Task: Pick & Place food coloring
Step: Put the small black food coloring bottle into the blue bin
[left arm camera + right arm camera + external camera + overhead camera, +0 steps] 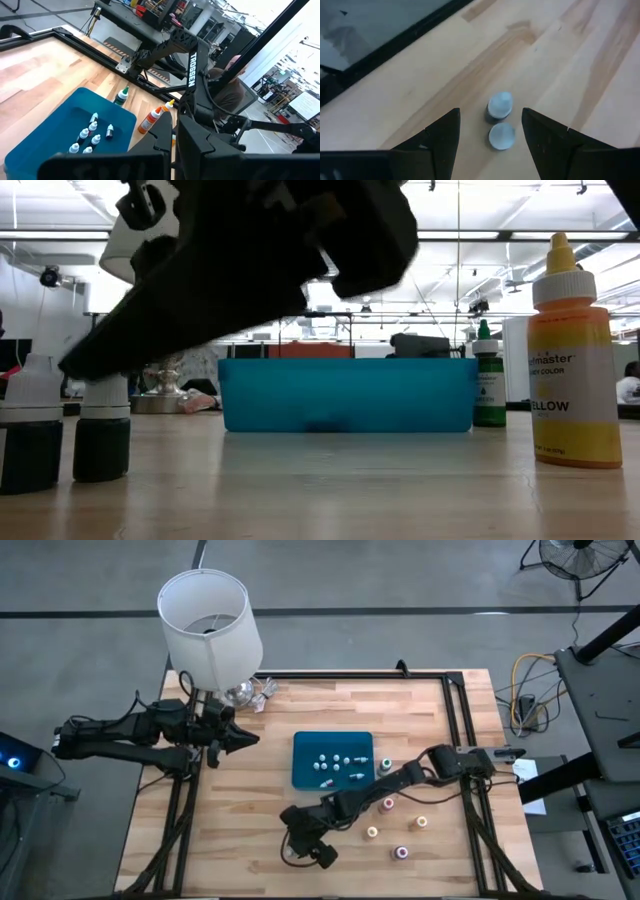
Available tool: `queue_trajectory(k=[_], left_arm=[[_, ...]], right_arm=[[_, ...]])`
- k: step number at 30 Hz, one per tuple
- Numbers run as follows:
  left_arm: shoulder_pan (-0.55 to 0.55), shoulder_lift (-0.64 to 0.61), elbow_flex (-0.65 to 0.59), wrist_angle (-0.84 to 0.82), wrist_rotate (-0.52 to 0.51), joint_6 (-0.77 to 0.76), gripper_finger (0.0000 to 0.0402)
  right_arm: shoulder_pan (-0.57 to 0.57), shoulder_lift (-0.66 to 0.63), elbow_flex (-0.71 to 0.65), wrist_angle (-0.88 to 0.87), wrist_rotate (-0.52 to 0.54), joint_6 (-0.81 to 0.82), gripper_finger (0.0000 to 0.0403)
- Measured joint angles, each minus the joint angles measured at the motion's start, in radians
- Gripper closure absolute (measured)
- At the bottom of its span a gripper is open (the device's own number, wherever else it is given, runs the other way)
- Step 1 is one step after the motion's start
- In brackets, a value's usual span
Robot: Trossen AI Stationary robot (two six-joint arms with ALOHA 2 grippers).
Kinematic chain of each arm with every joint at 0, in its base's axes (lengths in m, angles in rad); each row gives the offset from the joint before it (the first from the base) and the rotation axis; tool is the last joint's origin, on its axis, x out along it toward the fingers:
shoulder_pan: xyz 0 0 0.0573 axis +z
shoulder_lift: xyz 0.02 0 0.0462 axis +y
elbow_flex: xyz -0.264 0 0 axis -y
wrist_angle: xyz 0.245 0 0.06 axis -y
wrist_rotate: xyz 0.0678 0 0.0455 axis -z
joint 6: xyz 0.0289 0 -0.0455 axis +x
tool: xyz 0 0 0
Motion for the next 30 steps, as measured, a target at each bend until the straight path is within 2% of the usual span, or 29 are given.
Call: queue_trajectory(k=[22, 30], left_arm=[[0.0, 0.002, 0.0, -0.01, 0.0, 0.002, 0.04], [0.0, 0.002, 0.0, -0.01, 0.0, 0.002, 0.04]], right_arm=[[-0.013, 0.028, 0.001, 0.014, 0.001, 0.007, 0.0202], [-0.013, 0.028, 0.001, 0.008, 0.001, 0.006, 0.0251]])
